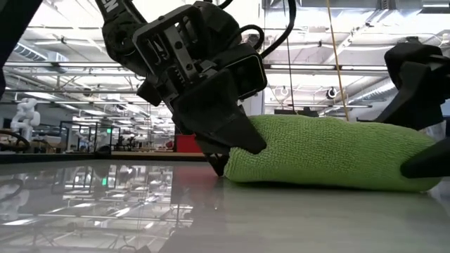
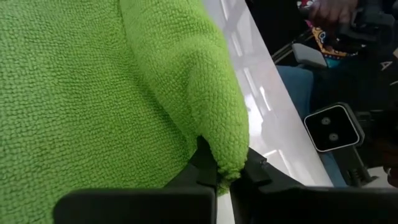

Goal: Roll towel
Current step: Roll the green towel on the table

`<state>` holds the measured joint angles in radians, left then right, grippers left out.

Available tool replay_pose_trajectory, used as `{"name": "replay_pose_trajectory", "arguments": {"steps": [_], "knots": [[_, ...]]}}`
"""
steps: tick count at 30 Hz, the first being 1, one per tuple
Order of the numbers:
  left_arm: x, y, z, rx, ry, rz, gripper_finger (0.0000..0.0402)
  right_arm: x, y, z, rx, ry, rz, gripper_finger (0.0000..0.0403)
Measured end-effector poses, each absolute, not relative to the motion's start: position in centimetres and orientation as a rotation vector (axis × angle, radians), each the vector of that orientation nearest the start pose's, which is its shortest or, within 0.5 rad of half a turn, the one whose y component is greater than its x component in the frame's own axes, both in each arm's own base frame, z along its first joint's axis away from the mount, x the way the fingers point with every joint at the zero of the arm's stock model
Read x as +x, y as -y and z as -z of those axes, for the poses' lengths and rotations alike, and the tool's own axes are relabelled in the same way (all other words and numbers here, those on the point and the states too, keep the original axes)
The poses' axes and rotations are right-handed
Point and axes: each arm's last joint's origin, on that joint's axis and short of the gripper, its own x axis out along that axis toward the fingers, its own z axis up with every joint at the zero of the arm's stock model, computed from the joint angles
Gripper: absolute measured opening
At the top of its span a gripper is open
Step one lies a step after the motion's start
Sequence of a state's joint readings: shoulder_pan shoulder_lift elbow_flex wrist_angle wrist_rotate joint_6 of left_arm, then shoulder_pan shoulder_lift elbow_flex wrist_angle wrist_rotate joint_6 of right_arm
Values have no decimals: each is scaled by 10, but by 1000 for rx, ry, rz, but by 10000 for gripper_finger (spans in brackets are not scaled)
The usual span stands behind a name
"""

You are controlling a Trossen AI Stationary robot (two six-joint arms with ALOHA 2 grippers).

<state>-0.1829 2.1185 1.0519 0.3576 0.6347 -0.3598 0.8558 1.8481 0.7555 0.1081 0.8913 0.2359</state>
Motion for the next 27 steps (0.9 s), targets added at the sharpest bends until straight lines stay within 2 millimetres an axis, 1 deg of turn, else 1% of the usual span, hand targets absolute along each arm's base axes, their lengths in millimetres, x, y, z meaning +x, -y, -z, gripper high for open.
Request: {"name": "replay_pose_trajectory", "arguments": {"steps": [3, 5, 7, 10, 12, 14, 17, 20, 24, 27], "knots": [[388, 89, -84, -488, -847, 650, 14, 218, -216, -96, -526, -618, 104, 188], [388, 89, -84, -487, -846, 651, 14, 219, -214, -95, -507, -629, 107, 163], [387, 90, -84, -476, -843, 656, 16, 222, -210, -93, -446, -672, 82, 130], [387, 94, -84, -439, -835, 645, 34, 226, -203, -89, -327, -734, 48, 73], [385, 97, -87, -392, -820, 647, 45, 226, -200, -87, -261, -744, 57, 36], [384, 101, -91, -337, -803, 640, 54, 225, -200, -87, -214, -746, 61, 13], [379, 105, -100, -254, -799, 613, 65, 225, -199, -91, -138, -737, 43, 16], [374, 110, -113, -150, -795, 595, 85, 227, -196, -97, -38, -756, -2, 21], [366, 118, -130, -21, -776, 565, 130, 227, -189, -102, 78, -775, -65, 13], [361, 129, -141, 88, -731, 532, 168, 229, -184, -104, 146, -780, -81, 10]]}}
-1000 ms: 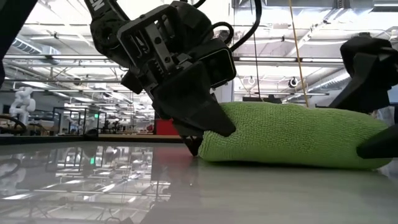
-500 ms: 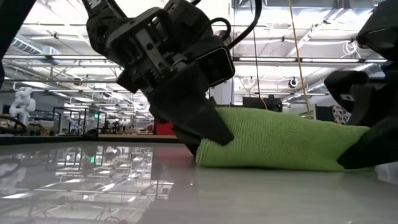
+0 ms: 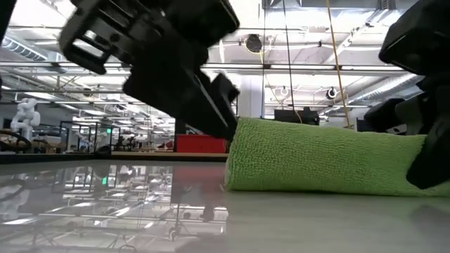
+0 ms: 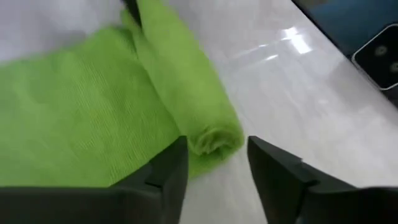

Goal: Roll towel
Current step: Roll the green towel on the table

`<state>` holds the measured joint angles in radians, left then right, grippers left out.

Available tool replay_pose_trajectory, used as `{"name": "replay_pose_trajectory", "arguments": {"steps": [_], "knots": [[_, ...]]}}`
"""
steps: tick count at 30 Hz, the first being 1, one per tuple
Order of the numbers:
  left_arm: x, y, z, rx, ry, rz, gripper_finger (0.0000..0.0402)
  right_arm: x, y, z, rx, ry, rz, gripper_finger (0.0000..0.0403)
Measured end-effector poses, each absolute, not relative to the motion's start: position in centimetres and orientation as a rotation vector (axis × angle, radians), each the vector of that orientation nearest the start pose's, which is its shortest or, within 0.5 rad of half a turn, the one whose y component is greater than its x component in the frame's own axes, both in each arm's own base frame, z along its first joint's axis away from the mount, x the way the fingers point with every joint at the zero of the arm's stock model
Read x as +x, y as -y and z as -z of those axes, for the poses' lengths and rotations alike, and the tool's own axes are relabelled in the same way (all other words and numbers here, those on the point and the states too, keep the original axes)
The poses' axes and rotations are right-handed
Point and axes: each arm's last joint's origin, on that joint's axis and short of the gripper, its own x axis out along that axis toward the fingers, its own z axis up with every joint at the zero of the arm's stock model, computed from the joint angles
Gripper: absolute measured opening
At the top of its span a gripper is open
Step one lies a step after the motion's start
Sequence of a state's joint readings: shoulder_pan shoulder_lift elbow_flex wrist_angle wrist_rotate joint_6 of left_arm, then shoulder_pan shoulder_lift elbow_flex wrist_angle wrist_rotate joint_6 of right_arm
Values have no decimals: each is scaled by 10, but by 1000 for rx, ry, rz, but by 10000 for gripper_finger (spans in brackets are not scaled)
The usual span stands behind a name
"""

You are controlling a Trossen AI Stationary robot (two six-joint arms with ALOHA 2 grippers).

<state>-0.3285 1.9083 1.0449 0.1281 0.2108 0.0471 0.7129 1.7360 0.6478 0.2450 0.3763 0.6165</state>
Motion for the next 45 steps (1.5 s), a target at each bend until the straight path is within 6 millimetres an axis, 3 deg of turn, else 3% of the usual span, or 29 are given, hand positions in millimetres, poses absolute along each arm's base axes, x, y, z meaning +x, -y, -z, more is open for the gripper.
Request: {"name": "replay_pose_trajectory", "arguments": {"steps": [6, 15, 22, 28, 33, 38, 45], "knots": [[348, 164, -146, 394, -649, 424, 222, 233, -173, -103, 264, -793, -69, 10], [336, 198, -150, 629, -524, 334, 233, 242, -165, -105, 345, -767, -102, 10], [341, 193, -137, 663, -558, 314, 234, 244, -164, -107, 362, -748, -108, 11], [344, 185, -114, 658, -656, 350, 234, 245, -165, -108, 373, -732, -120, 11], [345, 185, -110, 618, -678, 368, 230, 246, -164, -109, 375, -721, -112, 11], [346, 179, -109, 531, -707, 269, 185, 248, -163, -110, 380, -700, -106, 12], [354, 161, -107, 408, -753, 284, 40, 248, -163, -111, 365, -695, -108, 46]]}}
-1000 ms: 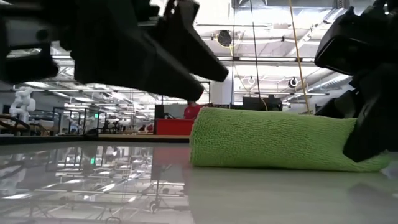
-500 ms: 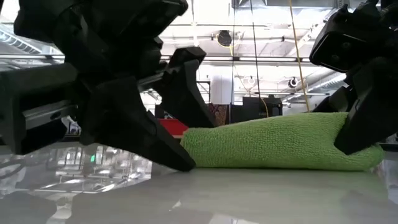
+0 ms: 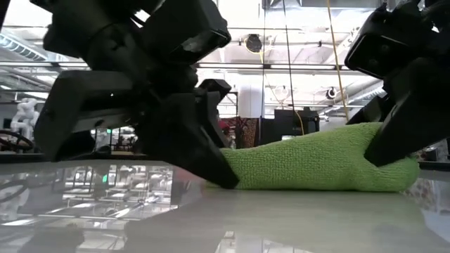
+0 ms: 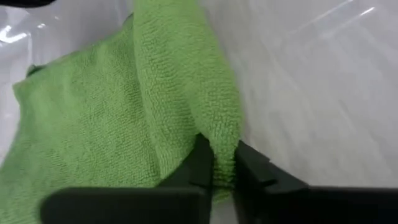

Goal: Roll towel
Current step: Roll the green towel on the table

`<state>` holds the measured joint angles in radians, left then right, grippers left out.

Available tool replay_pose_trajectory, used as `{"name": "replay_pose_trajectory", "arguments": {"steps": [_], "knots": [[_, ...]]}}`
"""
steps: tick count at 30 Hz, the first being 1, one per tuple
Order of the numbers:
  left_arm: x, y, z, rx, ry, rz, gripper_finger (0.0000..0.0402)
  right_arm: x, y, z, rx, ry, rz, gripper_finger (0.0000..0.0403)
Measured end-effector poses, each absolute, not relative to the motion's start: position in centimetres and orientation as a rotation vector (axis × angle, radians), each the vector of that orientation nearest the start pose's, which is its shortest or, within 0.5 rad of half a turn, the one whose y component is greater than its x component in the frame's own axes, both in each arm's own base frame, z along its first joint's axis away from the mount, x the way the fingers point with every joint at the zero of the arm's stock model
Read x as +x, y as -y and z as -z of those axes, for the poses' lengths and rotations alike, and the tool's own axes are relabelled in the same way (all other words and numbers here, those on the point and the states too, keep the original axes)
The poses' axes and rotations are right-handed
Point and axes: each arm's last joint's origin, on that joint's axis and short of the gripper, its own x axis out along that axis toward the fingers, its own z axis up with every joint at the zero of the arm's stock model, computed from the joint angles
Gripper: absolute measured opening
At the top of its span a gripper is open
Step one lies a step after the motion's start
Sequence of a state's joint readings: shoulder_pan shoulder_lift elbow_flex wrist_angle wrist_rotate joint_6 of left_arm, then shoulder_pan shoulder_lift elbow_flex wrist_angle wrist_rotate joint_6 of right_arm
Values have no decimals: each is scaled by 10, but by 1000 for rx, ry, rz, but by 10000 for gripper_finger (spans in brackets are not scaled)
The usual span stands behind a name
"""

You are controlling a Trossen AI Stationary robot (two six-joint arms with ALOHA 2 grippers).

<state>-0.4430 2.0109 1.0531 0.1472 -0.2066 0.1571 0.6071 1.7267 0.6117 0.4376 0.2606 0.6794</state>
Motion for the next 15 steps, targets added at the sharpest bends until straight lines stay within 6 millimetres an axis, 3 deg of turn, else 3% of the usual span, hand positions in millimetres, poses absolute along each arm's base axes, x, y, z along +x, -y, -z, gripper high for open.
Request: {"name": "replay_pose_trajectory", "arguments": {"steps": [2, 11, 15], "knots": [[355, 159, -107, 369, -757, 292, 17, 247, -165, -112, 329, -693, -127, 69], [363, 140, -107, 43, -819, 379, 22, 230, -175, -124, 70, -638, -113, 230], [367, 131, -107, -90, -839, 407, 22, 222, -183, -129, -60, -591, -111, 265]]}}
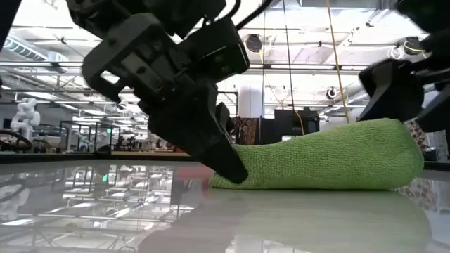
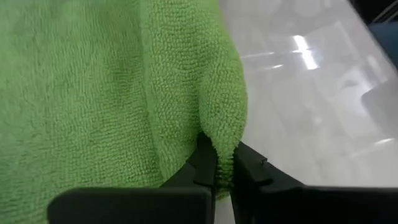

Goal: Roll towel
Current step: Roll the green towel on the table

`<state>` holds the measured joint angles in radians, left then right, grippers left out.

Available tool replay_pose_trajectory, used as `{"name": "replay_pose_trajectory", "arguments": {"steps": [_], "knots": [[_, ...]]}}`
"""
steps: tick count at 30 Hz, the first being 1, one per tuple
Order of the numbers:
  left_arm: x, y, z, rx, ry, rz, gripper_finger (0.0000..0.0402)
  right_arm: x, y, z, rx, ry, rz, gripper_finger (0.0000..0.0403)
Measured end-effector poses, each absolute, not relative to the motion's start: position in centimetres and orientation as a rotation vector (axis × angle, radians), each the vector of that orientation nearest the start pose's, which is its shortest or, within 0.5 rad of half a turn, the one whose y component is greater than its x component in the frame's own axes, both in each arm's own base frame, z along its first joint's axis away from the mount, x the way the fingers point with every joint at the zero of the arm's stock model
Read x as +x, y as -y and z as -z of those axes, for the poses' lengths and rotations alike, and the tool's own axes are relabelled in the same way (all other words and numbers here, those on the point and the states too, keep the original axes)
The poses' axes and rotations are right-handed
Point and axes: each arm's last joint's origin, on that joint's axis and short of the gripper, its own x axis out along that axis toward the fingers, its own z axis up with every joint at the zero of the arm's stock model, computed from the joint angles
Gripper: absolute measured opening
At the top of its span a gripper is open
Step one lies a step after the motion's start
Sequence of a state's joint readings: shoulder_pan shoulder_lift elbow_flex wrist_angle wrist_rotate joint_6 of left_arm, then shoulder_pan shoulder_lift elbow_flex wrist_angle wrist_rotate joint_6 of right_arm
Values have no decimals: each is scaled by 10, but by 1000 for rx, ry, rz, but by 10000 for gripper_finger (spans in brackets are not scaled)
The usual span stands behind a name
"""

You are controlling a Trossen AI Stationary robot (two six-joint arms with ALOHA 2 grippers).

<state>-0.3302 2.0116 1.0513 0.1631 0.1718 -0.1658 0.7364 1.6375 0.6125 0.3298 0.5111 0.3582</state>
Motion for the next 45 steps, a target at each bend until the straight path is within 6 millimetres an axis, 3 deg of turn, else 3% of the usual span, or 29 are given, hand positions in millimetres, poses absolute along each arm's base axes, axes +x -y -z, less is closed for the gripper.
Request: {"name": "replay_pose_trajectory", "arguments": {"steps": [9, 17, 25, 33, 38, 45], "knots": [[372, 119, -108, -233, -842, 438, 22, 203, -202, -123, -333, -524, -80, 257], [376, 107, -109, -298, -849, 457, 22, 210, -206, -106, -530, -531, -4, 253], [378, 97, -109, -326, -848, 470, 22, 221, -214, -96, -613, -554, -22, 253], [380, 93, -110, -349, -846, 501, 22, 222, -207, -89, -583, -596, 40, 246], [380, 94, -111, -351, -831, 534, 22, 227, -197, -84, -453, -677, 42, 191], [378, 100, -111, -300, -824, 570, 22, 235, -188, -83, -299, -701, 81, 49]]}}
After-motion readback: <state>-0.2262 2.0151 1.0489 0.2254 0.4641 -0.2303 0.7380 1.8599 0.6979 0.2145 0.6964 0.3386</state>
